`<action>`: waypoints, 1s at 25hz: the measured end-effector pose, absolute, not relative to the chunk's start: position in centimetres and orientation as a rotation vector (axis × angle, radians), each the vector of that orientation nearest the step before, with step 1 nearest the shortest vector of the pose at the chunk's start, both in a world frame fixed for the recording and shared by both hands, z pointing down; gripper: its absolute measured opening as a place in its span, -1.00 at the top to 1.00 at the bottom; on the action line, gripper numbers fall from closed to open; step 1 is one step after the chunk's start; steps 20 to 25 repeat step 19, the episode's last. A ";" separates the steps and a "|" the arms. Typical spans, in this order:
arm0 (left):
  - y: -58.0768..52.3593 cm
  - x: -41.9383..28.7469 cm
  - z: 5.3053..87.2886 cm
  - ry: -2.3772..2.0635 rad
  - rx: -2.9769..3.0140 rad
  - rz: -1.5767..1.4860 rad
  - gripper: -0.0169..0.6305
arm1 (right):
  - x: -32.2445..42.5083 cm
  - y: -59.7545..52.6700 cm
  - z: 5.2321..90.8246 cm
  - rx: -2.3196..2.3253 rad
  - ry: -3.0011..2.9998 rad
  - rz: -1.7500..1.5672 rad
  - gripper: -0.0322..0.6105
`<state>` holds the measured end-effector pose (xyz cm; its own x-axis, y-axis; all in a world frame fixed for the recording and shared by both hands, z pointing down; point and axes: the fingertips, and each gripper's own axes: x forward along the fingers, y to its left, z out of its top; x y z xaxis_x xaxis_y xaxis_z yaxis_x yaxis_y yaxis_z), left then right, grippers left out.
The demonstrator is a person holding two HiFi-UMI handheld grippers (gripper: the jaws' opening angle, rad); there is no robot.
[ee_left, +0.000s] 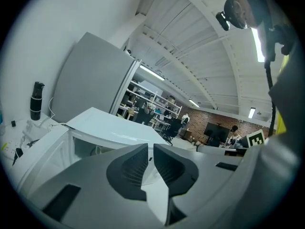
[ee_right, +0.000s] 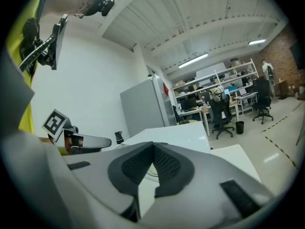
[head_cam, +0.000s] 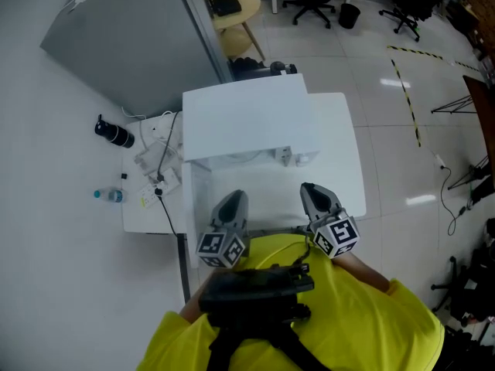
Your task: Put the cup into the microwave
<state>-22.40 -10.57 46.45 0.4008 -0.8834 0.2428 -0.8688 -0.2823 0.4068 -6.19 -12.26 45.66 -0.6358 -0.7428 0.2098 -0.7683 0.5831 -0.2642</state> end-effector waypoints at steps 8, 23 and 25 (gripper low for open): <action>-10.7 -22.2 46.1 -1.504 2.197 -0.047 0.86 | -5.7 -12.9 45.1 1.294 -2.736 0.513 0.89; -11.0 -22.7 46.0 -1.519 2.194 -0.059 0.86 | -6.6 -12.9 44.7 1.260 -2.745 0.478 0.89; -11.0 -22.7 46.0 -1.519 2.194 -0.059 0.86 | -6.6 -12.9 44.7 1.260 -2.745 0.478 0.89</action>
